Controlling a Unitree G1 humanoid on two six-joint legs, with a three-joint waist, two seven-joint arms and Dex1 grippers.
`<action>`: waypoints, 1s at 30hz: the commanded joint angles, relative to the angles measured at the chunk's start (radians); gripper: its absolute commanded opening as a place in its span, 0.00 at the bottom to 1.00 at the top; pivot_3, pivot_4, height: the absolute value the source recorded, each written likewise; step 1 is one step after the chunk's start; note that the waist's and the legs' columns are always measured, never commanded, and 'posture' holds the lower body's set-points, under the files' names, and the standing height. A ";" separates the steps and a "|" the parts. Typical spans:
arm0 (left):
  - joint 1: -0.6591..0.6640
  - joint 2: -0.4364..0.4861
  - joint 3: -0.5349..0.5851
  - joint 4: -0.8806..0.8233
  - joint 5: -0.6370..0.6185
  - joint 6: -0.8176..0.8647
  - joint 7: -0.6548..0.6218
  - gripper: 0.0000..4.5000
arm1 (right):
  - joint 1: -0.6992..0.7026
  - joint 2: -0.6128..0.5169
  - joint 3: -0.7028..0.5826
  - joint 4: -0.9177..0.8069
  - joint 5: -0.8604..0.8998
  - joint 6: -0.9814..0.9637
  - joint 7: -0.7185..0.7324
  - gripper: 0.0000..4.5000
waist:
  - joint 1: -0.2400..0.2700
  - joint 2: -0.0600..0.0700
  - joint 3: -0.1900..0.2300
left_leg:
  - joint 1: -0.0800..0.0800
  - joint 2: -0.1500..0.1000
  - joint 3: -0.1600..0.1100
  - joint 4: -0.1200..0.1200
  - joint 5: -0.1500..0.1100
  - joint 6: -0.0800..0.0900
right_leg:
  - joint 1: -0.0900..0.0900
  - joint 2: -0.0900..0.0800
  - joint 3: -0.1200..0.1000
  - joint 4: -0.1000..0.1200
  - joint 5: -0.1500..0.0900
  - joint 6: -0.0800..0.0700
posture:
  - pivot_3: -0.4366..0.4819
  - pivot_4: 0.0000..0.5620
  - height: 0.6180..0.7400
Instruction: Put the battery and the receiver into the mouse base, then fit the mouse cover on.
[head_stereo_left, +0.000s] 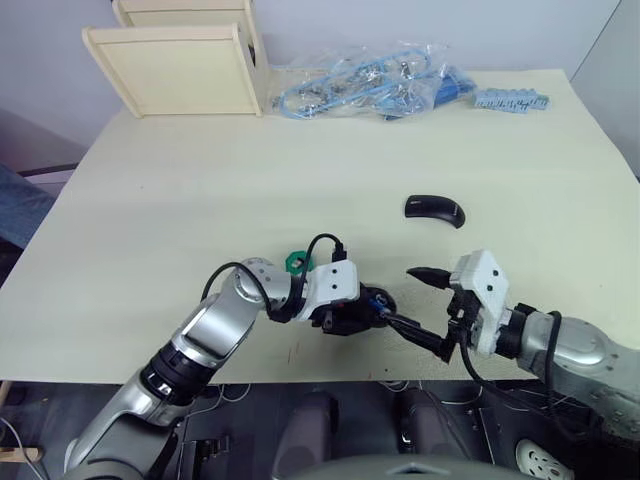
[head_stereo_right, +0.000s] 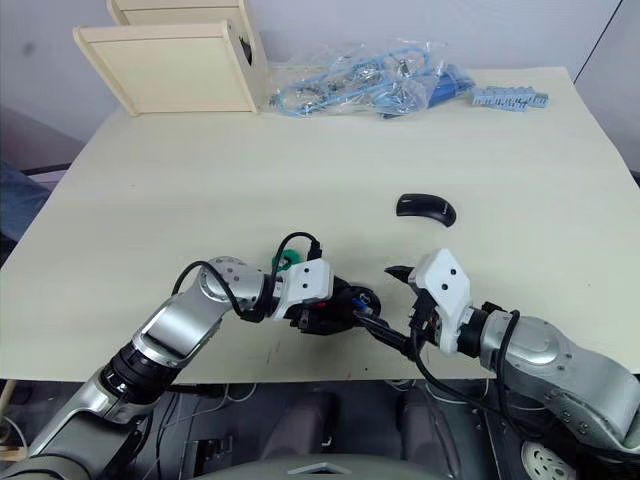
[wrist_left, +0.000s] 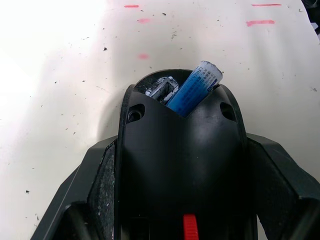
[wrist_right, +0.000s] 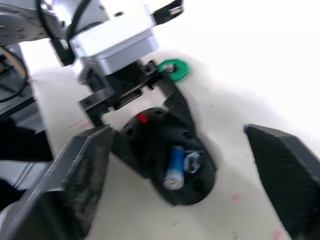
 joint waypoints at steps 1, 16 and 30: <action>0.016 0.013 -0.014 -0.004 0.010 0.015 -0.003 0.65 | 0.027 0.043 0.007 0.026 -0.051 -0.066 0.087 0.54 | 0.000 0.000 0.000 | 0.000 0.000 0.000 0.000 0.000 0.000 | 0.000 0.000 0.000 0.000 0.000 0.000 | 0.48 0.27 1.00; -0.008 0.012 -0.018 0.020 0.013 0.018 -0.014 0.65 | 0.091 0.212 0.077 0.198 -0.309 -0.225 0.266 0.03 | 0.000 0.000 0.000 | 0.001 0.000 0.000 0.000 0.000 0.000 | 0.000 0.000 0.000 0.001 0.000 0.000 | 0.48 0.27 1.00; 0.012 0.025 -0.020 -0.006 0.015 0.031 -0.014 0.65 | 0.087 0.309 0.061 0.258 -0.350 -0.205 0.270 0.03 | -0.001 0.000 0.000 | 0.002 0.000 0.000 0.000 0.000 0.000 | 0.000 0.000 0.001 0.002 0.000 0.000 | 0.48 0.27 1.00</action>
